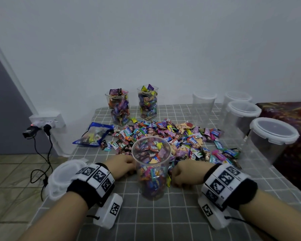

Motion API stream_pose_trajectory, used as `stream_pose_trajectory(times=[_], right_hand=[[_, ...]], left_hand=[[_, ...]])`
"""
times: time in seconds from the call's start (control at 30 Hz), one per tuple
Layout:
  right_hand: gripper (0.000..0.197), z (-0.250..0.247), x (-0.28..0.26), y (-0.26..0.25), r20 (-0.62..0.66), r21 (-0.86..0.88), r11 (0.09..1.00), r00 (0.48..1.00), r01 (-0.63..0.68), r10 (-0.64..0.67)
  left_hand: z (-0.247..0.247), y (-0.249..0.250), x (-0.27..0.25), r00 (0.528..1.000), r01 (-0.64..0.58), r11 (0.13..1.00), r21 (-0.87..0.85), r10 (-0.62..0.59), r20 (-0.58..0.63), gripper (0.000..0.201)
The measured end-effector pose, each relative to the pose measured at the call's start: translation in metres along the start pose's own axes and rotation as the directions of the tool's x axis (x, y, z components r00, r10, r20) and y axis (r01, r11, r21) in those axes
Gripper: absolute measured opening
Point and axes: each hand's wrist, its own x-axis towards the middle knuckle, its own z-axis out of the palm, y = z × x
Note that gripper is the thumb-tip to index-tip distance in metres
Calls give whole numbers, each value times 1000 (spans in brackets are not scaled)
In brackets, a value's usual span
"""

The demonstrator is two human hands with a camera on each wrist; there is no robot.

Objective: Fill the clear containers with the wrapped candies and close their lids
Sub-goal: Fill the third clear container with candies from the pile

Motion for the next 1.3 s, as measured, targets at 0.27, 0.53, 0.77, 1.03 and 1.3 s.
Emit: stream_pose_trajectory(times=[0.27,0.53,0.77,1.03,1.3], right_hand=[[27,-17,13,3,-428,76,995,903,62,-24],[44,-22,6,13,-688,34,999,725,2,22],[89,-12,21,16,-418,-127,987,908,-100,38],[95,-11,31,15,-358,-168,980,933,-106,39],[66,-8,37,9,-362,-266,953,931,-142,37]], left_hand=[[-7,7,0,963,-56,998,-11,51,-263,13],[-15,12,4,925,-116,976,186,174,-337,16],[-5,8,20,973,-141,906,399,202,-113,85],[-1,14,23,973,-181,867,464,226,-45,81],[2,17,27,982,-164,749,642,188,32,40]])
